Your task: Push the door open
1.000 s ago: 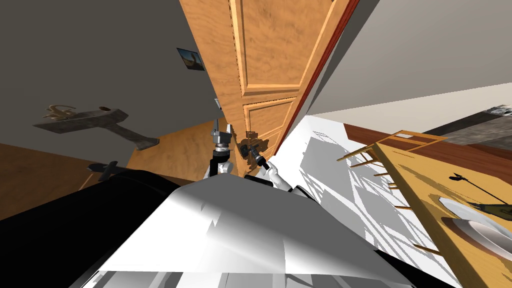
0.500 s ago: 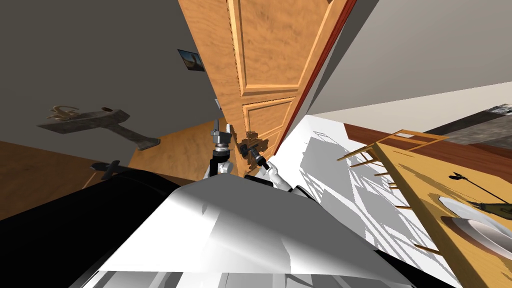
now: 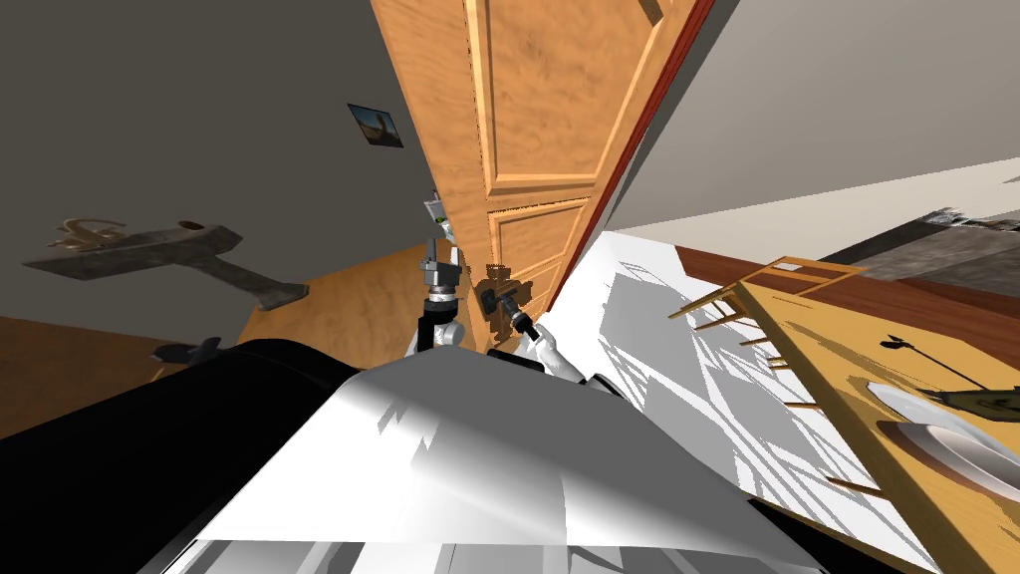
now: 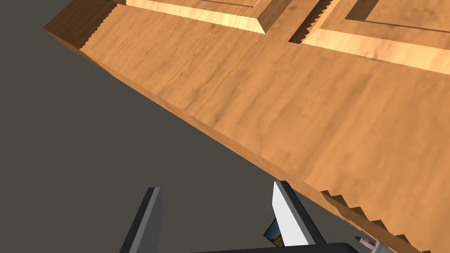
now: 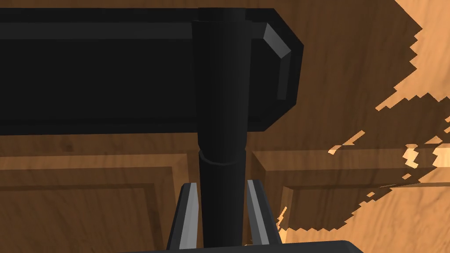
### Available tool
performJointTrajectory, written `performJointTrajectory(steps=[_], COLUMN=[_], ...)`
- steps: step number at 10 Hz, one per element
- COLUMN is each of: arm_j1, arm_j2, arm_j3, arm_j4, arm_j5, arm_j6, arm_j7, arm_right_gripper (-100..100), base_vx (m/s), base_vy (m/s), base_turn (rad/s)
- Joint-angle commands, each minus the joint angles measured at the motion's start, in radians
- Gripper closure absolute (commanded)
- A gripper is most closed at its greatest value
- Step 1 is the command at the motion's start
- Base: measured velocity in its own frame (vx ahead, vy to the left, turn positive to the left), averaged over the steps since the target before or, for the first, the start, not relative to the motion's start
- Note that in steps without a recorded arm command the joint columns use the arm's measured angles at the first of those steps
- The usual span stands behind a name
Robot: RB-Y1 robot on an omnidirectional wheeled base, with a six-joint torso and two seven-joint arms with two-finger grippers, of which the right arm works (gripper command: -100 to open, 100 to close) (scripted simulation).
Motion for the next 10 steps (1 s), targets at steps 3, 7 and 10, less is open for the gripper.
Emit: performJointTrajectory(steps=[3, 7, 10], arm_j1=[0.037, 0.090, 0.126], arm_j2=[-0.019, -0.028, -0.027], arm_j3=[-0.033, -0.072, -0.098], arm_j4=[-0.041, -0.092, -0.127], arm_j5=[0.039, 0.093, 0.129], arm_j6=[0.017, 0.037, 0.051], arm_j7=[-0.005, -0.015, -0.022], arm_right_gripper=[100, 100, 100], base_vx=[0.114, 0.103, 0.130], base_vy=[0.198, 0.218, 0.188], base_turn=[-0.100, -0.147, -0.135])
